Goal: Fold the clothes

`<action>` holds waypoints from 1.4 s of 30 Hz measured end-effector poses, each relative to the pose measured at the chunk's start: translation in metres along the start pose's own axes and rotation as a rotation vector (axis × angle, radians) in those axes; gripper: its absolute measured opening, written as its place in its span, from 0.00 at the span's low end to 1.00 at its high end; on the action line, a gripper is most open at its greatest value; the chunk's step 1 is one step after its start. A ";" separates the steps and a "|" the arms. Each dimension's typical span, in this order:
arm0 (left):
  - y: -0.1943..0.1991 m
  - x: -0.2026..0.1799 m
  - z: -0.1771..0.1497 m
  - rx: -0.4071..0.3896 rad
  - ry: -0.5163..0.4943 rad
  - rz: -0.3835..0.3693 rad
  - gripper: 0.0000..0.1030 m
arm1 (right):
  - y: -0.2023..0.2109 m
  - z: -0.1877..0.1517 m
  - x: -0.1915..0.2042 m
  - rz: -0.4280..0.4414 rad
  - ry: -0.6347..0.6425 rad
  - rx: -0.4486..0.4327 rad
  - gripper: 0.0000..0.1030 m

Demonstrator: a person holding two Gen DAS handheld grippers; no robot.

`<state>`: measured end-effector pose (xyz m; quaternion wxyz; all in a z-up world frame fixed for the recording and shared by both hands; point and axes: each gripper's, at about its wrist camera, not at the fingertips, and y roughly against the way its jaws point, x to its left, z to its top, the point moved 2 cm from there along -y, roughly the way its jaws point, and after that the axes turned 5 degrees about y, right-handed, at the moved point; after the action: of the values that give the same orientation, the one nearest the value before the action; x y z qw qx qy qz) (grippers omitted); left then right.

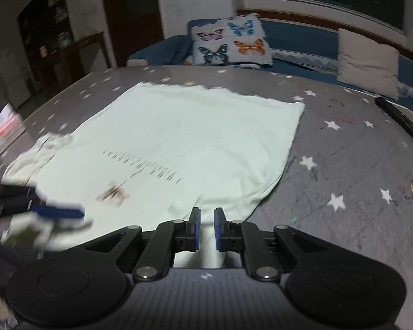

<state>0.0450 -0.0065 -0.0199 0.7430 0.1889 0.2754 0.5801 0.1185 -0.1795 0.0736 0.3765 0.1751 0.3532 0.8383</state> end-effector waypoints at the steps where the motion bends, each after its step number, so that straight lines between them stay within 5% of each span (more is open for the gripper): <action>1: 0.004 0.004 0.000 -0.006 0.010 0.016 0.53 | 0.004 -0.004 0.006 0.010 0.016 0.005 0.12; 4: 0.021 0.019 -0.001 -0.029 0.046 0.070 0.53 | 0.013 -0.016 0.022 0.022 0.049 0.015 0.19; 13: 0.078 0.089 -0.026 -0.080 0.223 0.316 0.53 | 0.028 -0.057 0.047 -0.001 0.097 0.048 0.20; 20: 0.113 0.145 -0.041 -0.144 0.392 0.534 0.54 | 0.034 -0.045 0.053 -0.009 0.102 0.008 0.27; 24: 0.115 0.175 -0.047 -0.132 0.466 0.599 0.54 | 0.025 -0.039 0.058 -0.004 0.101 0.004 0.27; 28: 0.106 0.190 -0.048 -0.120 0.503 0.586 0.48 | 0.017 -0.039 0.060 -0.002 0.095 0.020 0.27; 32: 0.103 0.195 -0.045 -0.138 0.524 0.545 0.12 | 0.014 -0.040 0.060 -0.005 0.086 0.027 0.27; 42: 0.117 0.126 -0.015 -0.281 0.256 0.373 0.04 | 0.011 -0.040 0.062 -0.009 0.083 0.031 0.27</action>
<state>-0.0307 0.1449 0.0149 0.6011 0.0564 0.2445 0.7587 0.0501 -0.1567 0.0556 0.3626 0.1444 0.3824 0.8375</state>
